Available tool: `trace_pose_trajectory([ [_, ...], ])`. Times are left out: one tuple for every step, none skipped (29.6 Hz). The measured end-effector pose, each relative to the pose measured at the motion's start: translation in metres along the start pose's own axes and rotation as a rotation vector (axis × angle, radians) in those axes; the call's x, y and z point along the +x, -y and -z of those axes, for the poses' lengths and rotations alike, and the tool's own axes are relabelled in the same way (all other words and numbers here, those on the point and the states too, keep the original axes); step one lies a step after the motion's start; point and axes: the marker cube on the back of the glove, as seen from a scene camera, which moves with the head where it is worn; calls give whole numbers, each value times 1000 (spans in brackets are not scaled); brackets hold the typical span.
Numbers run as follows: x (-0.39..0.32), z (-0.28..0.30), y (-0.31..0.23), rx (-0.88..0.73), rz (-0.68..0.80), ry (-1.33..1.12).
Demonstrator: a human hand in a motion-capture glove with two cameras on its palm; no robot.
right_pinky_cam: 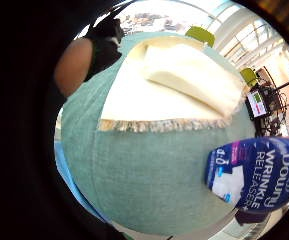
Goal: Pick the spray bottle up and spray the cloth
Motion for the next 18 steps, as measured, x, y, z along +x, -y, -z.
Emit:
trace_pose_trajectory([
  [2,1,1,1,-3,0],
  [4,2,2,3,-8,1],
  [7,4,4,5,-16,3],
  [9,6,5,8,-25,6],
  [10,8,5,10,-32,9],
  [11,9,5,11,-35,11],
  [12,11,5,13,-36,11],
  [13,12,5,14,-36,11],
  [13,13,4,15,-35,9],
  [13,13,3,15,-34,7],
  [11,14,0,15,-32,6],
  [10,15,-3,14,-30,5],
  [9,15,-7,12,-28,5],
  [8,16,-11,12,-27,8],
  [7,18,-17,12,-27,13],
  [7,19,-23,14,-30,19],
  [5,21,-31,20,-38,27],
  [3,23,-40,28,-49,35],
])
